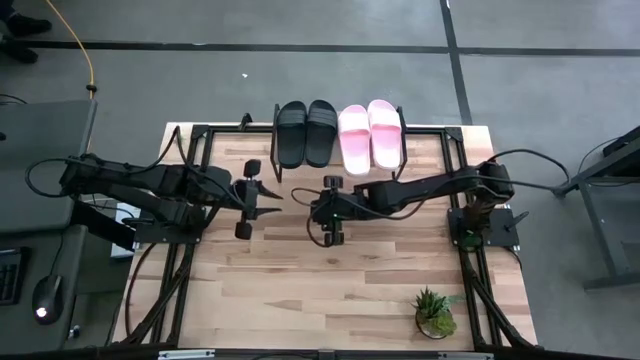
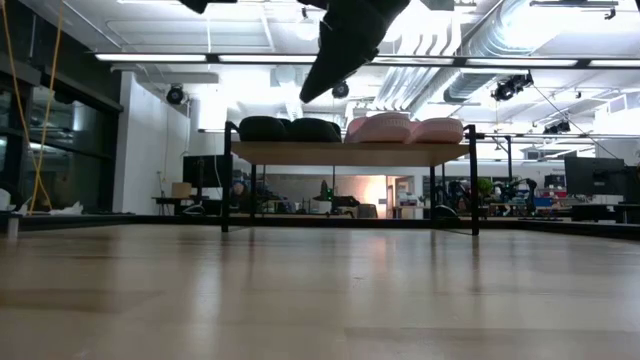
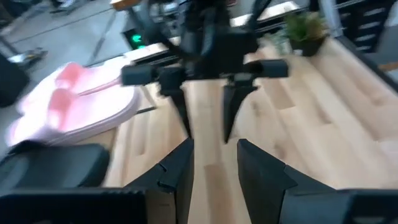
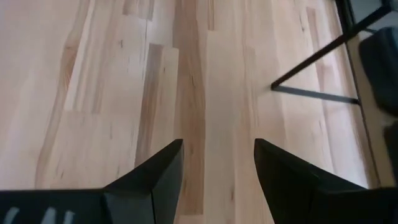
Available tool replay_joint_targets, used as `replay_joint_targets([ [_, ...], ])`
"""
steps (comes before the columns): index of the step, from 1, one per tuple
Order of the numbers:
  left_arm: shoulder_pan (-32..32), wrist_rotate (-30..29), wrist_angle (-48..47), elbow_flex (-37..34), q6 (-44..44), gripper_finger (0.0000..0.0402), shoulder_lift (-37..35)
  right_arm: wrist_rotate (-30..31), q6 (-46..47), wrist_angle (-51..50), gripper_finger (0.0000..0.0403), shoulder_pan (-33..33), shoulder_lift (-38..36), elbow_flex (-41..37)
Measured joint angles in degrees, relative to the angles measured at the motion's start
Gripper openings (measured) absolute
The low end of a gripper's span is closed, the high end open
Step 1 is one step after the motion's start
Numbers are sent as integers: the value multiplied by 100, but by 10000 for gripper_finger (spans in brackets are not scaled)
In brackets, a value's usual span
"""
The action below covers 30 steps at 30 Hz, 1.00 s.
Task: Pick and place slides into the shelf
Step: Return to Home Position
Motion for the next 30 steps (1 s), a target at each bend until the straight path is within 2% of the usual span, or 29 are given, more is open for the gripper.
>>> replay_joint_targets([
  [3,4,-276,-4,-93,-26,106,-104,-144,-27,-17,186,-1,-106,-6],
  [10,-2,-234,60,-313,-221,106,-506,-1208,-92,-1,177,21,-509,-7],
  [17,125,-321,82,-881,-457,106,-1275,-1648,-477,-29,147,85,-873,-7],
  [20,111,-220,79,-972,-683,106,-1631,-1763,-627,-125,138,95,-953,-7],
  [25,111,104,-92,-997,-767,106,-1959,-1832,-533,-836,134,-72,-1313,-7],
  [28,111,354,-89,-997,-765,106,-2006,-2413,-821,-1287,134,-172,-1506,-8],
  [30,111,574,-91,-997,-763,106,-1999,-2768,-800,-1190,134,-172,-1579,-9],
])
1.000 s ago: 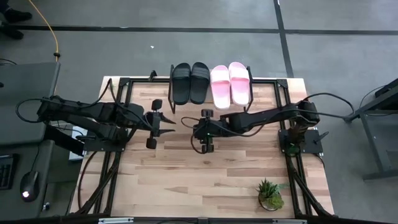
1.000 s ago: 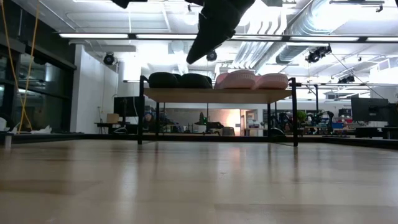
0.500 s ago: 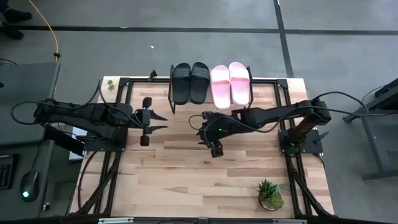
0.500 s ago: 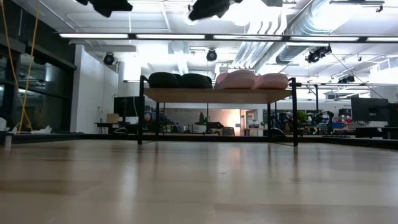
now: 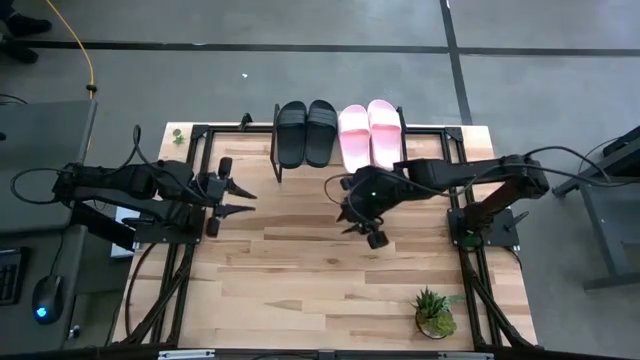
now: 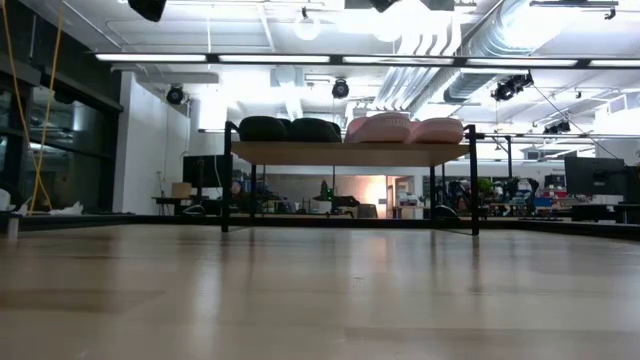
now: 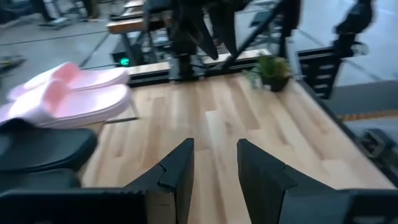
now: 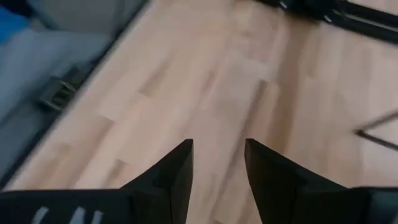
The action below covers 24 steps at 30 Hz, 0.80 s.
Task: Pick and place slides into the shelf
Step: Return to Home Position
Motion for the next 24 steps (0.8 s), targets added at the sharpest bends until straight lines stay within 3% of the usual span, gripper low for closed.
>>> replay_joint_targets([
  [6,0,471,52,0,131,106,22,-64,395,195,134,-4,-85,0],
  [16,0,451,-105,0,155,106,68,987,782,232,134,-21,-81,0],
  [24,0,330,-536,0,64,106,136,1273,873,350,134,-15,-83,0],
])
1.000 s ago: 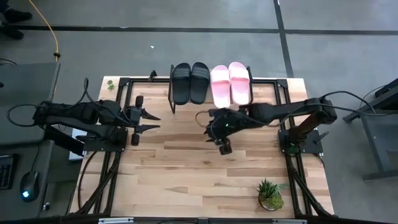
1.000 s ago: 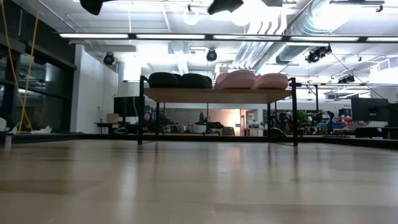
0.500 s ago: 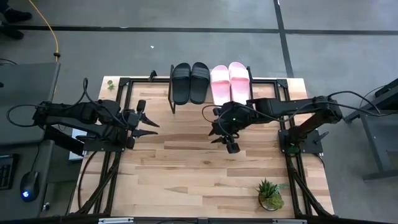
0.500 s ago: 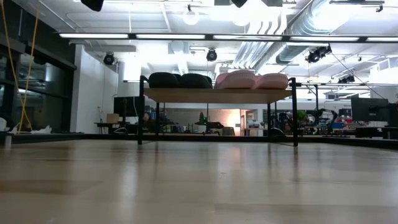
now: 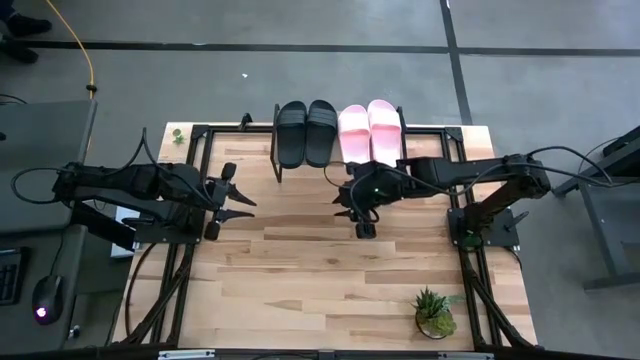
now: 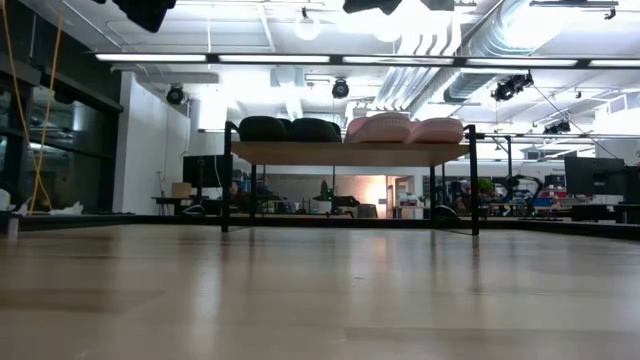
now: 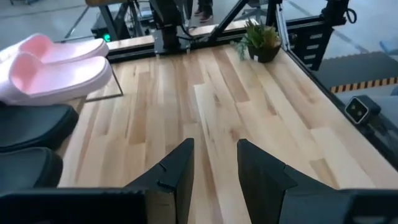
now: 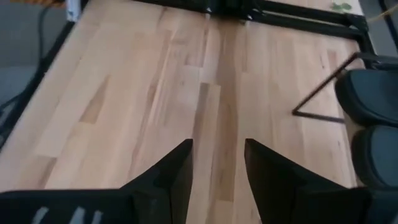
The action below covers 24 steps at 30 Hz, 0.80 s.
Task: Pick and place slides into the shelf
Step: Return to Home Position
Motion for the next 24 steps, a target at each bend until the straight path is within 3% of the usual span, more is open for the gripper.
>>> replay_joint_targets([
  [6,0,-2,63,0,436,106,-1,-632,-315,214,134,-1,-95,2],
  [17,0,278,981,0,342,106,-7,-1203,-348,448,134,48,-742,0],
  [24,0,319,979,2,337,106,-45,-1208,-125,1773,134,-110,-1906,-1335],
])
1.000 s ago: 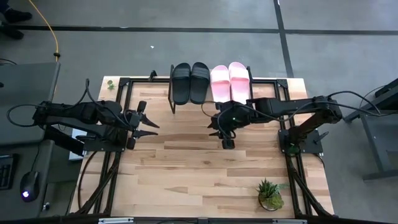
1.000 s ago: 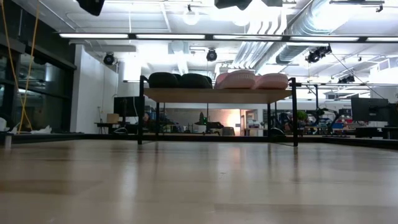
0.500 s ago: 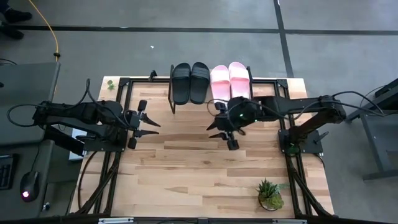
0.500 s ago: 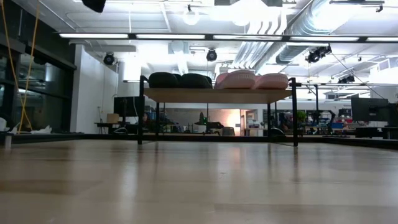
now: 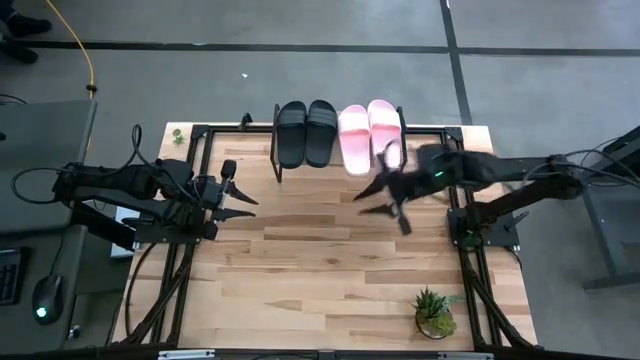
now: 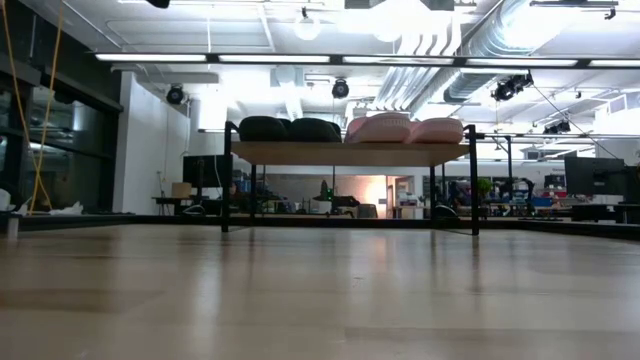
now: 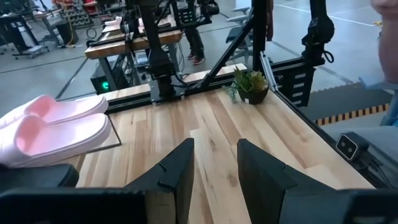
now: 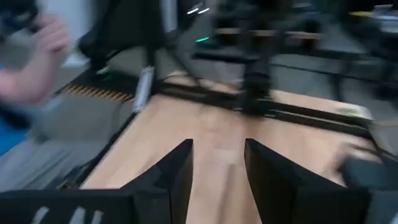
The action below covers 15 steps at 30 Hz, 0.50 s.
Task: Pick and place slides into the shelf
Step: Return to Home Position
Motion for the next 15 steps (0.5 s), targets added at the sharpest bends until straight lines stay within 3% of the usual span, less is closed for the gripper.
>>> replay_joint_targets([
  [9,0,-28,45,0,-99,106,-7,156,767,1989,134,-729,-2574,-2260],
  [15,0,-42,48,0,-98,106,-7,177,778,2869,134,-762,-3581,-3086],
])
